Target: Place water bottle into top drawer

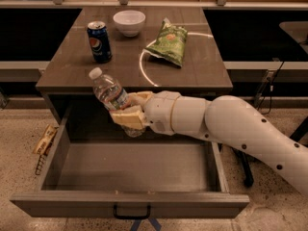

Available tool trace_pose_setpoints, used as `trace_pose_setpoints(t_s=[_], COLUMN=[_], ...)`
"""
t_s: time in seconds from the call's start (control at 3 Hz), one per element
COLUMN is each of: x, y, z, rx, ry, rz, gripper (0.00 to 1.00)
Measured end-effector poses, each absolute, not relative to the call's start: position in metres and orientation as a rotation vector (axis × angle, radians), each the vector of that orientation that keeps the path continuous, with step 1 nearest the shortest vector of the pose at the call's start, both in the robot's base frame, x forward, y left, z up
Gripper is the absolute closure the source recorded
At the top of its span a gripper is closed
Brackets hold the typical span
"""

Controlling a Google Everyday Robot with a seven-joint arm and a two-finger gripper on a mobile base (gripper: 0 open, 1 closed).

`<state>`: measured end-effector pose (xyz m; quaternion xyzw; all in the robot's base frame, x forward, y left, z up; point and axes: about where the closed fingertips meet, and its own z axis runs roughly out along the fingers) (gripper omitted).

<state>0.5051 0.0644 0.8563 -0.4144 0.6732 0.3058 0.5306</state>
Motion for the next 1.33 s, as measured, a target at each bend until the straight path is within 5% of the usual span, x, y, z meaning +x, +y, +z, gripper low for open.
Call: trace_pose_setpoints(t_s=[1.33], x=[0.466], y=[0.087], z=[0.745], rx=[-1.620], ry=[1.788], rz=[0.310], gripper=[1.00])
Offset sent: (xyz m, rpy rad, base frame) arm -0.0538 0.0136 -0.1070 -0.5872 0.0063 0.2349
